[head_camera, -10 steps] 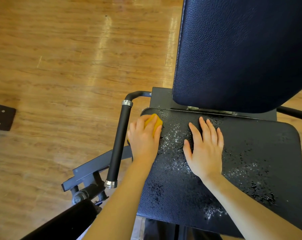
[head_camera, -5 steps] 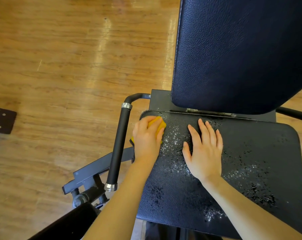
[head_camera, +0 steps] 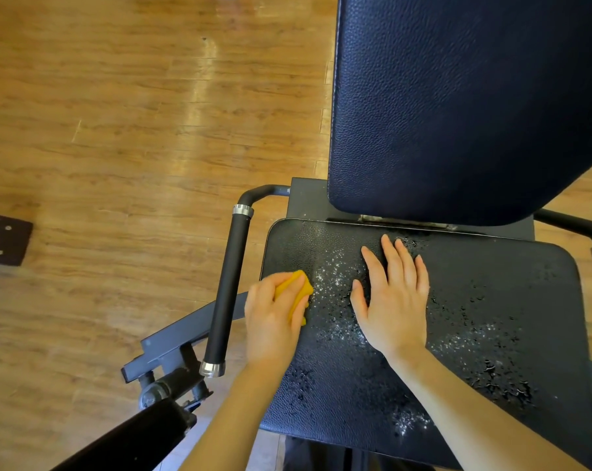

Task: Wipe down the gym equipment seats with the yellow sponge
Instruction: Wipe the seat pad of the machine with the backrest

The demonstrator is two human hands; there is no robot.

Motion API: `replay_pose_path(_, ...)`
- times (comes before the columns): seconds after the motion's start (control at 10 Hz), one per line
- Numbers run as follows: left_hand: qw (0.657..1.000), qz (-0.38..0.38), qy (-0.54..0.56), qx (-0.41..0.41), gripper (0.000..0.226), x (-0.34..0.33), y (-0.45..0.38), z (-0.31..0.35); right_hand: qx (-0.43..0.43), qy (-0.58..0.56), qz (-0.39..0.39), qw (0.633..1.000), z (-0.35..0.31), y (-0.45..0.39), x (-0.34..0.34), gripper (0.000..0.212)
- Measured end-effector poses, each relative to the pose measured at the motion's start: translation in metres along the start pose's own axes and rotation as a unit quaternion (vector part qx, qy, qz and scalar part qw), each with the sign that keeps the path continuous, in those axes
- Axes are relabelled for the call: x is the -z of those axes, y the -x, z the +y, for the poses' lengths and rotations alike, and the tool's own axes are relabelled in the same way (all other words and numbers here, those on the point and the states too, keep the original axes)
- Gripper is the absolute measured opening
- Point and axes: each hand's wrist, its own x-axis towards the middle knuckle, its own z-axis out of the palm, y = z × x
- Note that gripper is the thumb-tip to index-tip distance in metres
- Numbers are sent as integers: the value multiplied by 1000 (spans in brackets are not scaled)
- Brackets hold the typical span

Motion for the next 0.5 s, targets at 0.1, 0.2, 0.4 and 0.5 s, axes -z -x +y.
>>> replay_pose_path(0.1,999,-19,28,14,26,-9,-47,6,3,-2,5,1000,0,0,-1,51)
replay_pose_path(0.2,998,6,62,23,28,-22,-84,19,4,1,11,1000,0,0,-1,50)
replay_pose_path(0.4,999,36,33,5,29,-25,-68,19,6,0,13,1000,1,0,-1,50)
replay_pose_path(0.5,999,6,26,26,25,-15,-18,11,5,2,2,1000,0,0,0,51)
